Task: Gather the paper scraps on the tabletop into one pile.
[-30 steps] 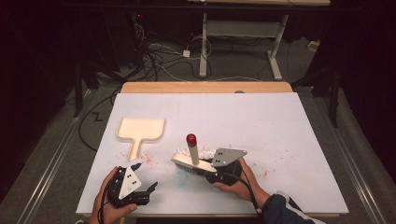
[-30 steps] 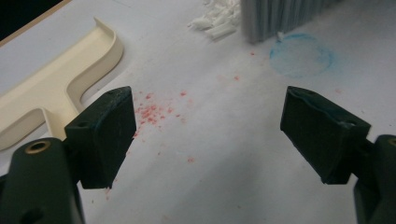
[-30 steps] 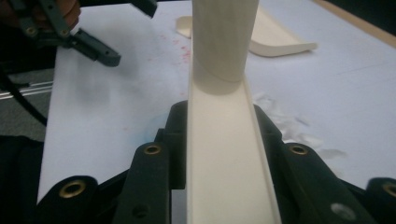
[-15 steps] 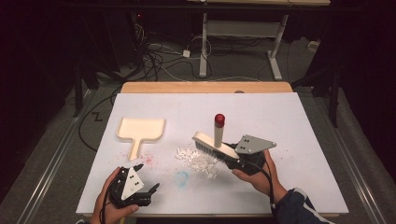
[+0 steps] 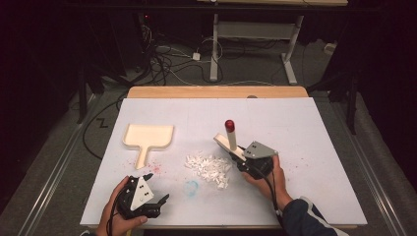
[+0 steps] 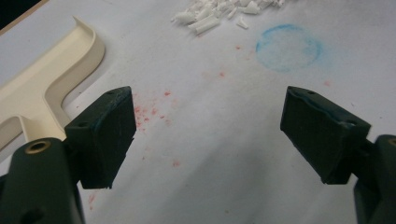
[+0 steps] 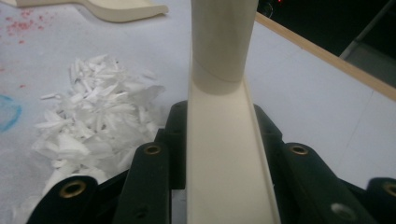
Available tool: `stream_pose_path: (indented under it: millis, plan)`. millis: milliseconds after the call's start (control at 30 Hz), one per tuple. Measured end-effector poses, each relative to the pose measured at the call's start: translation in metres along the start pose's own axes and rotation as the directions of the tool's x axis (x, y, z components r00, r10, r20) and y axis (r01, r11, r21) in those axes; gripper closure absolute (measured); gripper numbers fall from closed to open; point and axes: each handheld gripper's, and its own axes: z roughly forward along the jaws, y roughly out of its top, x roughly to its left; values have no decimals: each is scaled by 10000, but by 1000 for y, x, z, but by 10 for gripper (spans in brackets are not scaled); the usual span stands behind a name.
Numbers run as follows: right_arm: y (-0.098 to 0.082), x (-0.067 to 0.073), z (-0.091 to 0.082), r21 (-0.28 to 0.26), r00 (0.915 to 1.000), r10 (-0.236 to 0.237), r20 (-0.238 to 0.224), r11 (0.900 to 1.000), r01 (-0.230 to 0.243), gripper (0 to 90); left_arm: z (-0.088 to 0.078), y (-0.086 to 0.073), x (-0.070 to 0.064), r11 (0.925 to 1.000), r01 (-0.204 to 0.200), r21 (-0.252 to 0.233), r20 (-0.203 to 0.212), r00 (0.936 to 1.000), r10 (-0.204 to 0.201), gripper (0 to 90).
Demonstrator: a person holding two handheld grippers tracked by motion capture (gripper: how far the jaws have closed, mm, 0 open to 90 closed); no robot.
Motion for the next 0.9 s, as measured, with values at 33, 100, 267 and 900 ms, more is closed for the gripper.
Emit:
stream_pose_path:
  millis: [33, 100, 267, 900]
  plan:
    - [1, 4, 1, -74, 9996, -28, -281, 10000, 26, 678, 0, 0, 0, 10000, -6, 1, 2, 10000, 6, 174]
    - [3, 14, 1, -133, 9976, 119, -676, 9998, -128, 677, 0, 0, 0, 10000, -11, -5, -46, 10000, 11, 174]
    - [12, 26, 2, -506, 9912, 180, -1311, 9984, -248, 679, -1, 0, 1, 10000, 70, -45, -75, 9999, -70, 174]
    - [5, -5, -76, -710, 9856, -243, -1675, 9974, 125, 678, -2, -1, 0, 10000, -67, 58, -53, 10000, 67, 175]
